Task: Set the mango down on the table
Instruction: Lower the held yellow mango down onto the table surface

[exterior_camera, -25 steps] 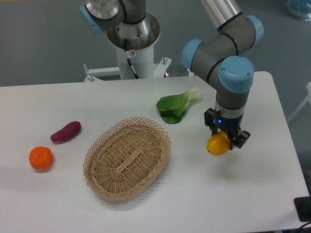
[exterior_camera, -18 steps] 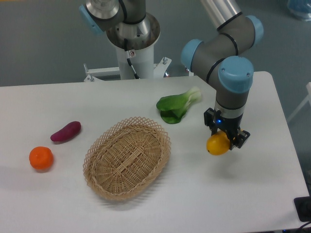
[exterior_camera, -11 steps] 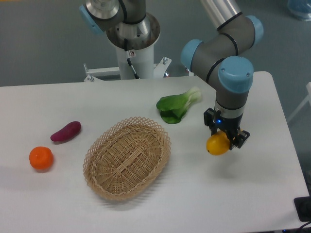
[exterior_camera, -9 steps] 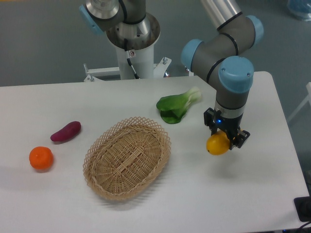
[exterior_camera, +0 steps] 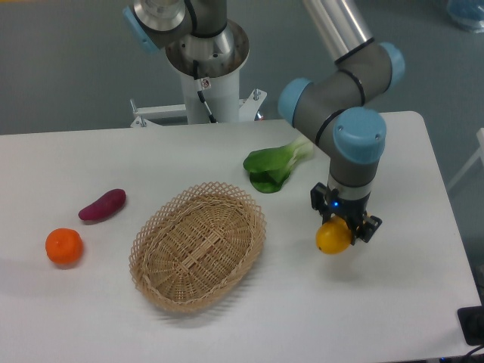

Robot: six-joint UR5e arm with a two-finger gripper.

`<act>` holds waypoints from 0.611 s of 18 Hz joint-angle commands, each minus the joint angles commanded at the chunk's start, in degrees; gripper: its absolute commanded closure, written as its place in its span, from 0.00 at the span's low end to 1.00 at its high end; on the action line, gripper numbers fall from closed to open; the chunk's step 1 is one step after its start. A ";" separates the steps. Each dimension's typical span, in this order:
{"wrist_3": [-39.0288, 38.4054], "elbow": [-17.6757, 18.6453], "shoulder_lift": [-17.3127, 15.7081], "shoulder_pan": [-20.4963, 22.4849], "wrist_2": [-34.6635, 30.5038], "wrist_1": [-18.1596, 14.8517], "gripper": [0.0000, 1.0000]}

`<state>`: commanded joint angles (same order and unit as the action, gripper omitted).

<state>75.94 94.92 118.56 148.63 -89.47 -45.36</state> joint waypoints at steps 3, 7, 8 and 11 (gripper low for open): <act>-2.98 0.00 1.58 -1.32 -0.70 2.99 0.66; -3.79 -0.09 2.38 -2.47 -4.83 3.61 0.66; -3.79 -0.09 2.47 -2.55 -4.75 3.61 0.66; -3.87 -0.17 2.82 -2.73 -4.92 3.61 0.62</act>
<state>72.07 94.75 121.38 145.90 -94.39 -41.75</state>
